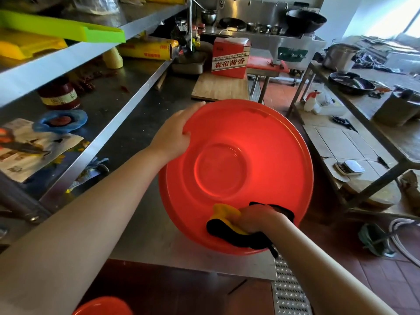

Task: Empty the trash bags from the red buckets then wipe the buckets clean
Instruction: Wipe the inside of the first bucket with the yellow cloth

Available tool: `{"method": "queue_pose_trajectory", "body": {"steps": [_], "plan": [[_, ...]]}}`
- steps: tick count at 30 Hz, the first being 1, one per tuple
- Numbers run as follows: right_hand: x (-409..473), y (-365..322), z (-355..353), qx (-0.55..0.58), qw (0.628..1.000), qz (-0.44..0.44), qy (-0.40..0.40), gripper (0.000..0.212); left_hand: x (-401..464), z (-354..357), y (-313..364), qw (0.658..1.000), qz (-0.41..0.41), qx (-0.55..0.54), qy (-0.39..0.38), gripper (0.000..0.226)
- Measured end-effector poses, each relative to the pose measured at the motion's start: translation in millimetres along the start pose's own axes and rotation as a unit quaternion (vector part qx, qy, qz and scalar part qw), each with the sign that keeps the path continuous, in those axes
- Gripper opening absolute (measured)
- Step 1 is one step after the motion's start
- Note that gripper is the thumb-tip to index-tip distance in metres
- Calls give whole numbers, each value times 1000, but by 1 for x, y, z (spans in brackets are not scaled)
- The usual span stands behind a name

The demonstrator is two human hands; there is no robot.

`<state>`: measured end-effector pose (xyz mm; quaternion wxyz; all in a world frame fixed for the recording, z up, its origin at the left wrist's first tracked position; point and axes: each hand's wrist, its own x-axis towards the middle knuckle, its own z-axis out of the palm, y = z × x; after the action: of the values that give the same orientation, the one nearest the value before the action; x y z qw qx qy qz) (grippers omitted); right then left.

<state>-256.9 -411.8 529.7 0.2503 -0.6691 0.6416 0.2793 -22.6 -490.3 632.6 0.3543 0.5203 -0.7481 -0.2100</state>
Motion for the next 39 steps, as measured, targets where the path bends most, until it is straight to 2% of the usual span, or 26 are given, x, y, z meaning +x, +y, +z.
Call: {"method": "queue_pose_trajectory", "body": {"steps": [5,10,15,18,20,24,28,33,39], "plan": [[46,-4,-3,-7,999,28,15,108,3,5,1,998,47,27,12,77],[85,-10,1,22,998,51,14,85,5,12,1,997,48,64,15,82],[105,-15,3,65,997,38,18,93,6,14,8,995,76,65,11,81],[107,-14,-1,56,998,30,16,85,8,15,10,994,92,52,8,81],[97,-12,-3,63,998,16,1,85,11,16,9,994,91,55,4,82],[84,-8,-3,70,997,13,-4,101,13,13,8,995,85,52,-5,78],[66,0,-5,54,998,-17,-11,92,13,10,12,997,77,30,-5,73],[37,13,0,-26,999,-44,-18,81,17,4,8,998,66,-4,-26,75],[-33,15,-2,-31,993,-108,-23,61,14,2,10,998,47,-23,-27,73]]}}
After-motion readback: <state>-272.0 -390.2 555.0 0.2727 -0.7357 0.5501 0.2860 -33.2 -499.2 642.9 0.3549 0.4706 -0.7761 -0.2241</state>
